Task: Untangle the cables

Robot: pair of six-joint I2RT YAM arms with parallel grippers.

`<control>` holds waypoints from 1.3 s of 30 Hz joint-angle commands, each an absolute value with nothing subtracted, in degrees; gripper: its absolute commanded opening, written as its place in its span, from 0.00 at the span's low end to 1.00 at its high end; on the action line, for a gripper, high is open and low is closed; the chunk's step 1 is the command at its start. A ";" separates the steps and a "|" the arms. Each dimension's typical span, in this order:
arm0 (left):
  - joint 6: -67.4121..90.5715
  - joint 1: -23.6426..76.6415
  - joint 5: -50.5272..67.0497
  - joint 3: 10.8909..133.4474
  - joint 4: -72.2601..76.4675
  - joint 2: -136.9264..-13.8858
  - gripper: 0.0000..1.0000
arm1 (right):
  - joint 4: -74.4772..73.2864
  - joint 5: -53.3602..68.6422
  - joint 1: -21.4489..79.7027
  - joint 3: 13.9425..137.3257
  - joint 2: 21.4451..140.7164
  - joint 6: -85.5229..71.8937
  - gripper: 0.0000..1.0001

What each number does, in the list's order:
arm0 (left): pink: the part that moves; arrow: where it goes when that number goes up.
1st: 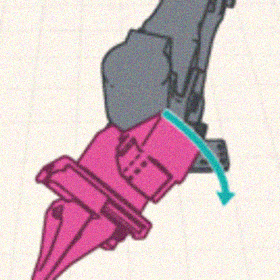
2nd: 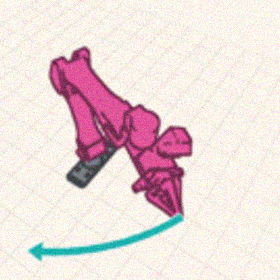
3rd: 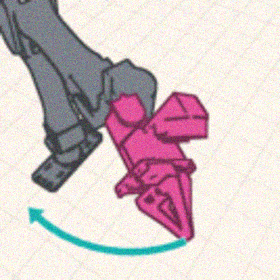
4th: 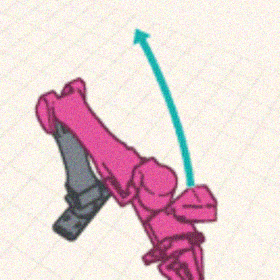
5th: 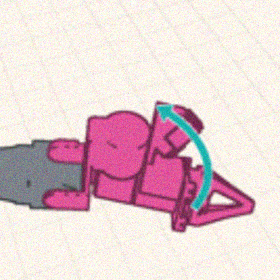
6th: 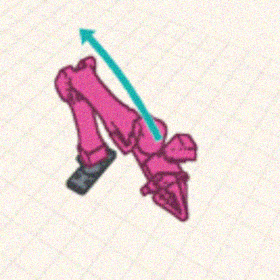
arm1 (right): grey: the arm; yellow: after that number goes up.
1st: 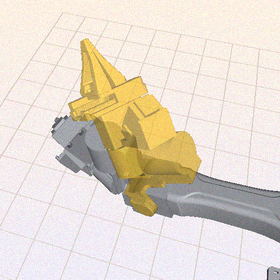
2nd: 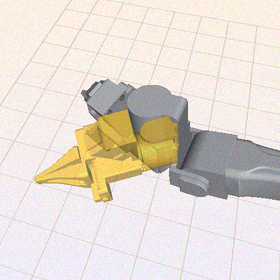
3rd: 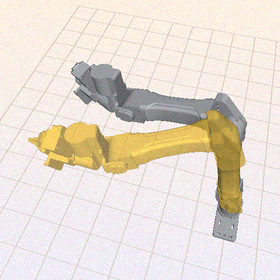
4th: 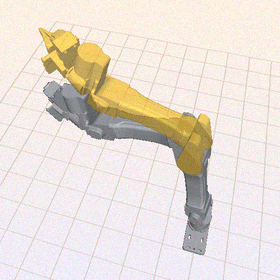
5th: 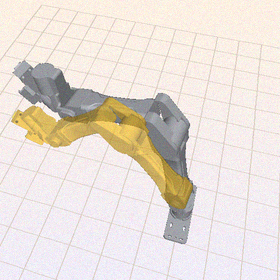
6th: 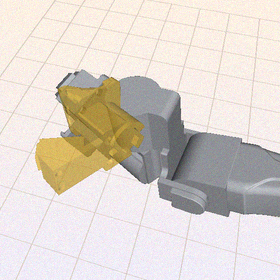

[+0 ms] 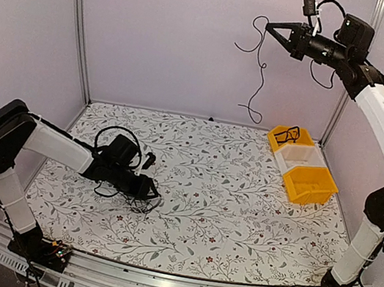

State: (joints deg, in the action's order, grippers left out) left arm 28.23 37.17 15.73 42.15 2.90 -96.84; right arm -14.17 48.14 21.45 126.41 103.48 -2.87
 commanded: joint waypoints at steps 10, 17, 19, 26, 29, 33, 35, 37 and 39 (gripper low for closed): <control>26.89 41.08 8.83 49.77 -7.34 -90.75 0.58 | -12.57 39.78 11.48 111.65 101.70 10.49 0.00; 26.59 41.35 7.73 51.57 -8.13 -90.63 0.59 | -9.86 37.91 2.88 117.57 109.78 6.89 0.00; 26.53 41.33 7.50 51.68 -8.61 -90.33 0.59 | -9.29 36.91 1.05 119.21 111.94 6.65 0.00; 27.40 41.40 6.86 50.36 -9.22 -88.92 0.59 | -9.09 34.69 -3.01 120.76 117.37 7.55 0.00; 27.86 41.48 6.98 50.06 -9.27 -88.56 0.59 | -9.59 32.63 -3.23 119.86 118.73 8.61 0.00; 28.11 41.63 6.77 49.94 -9.52 -88.25 0.59 | -10.33 28.09 -3.25 118.80 120.86 10.07 0.00; 28.14 41.74 6.77 49.93 -9.87 -88.12 0.59 | -10.41 25.51 -3.25 118.19 122.04 10.55 0.00; 28.21 41.84 6.53 49.88 -10.31 -87.84 0.59 | -10.66 23.22 -3.25 117.08 122.83 11.61 0.00; 28.20 41.93 6.22 49.63 -10.51 -87.41 0.59 | -11.01 20.86 -3.25 115.05 122.82 11.23 0.00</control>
State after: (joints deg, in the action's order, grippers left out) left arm 27.75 40.91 6.98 50.41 -9.23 -89.47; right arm -10.17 27.33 -3.38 118.17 120.99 10.13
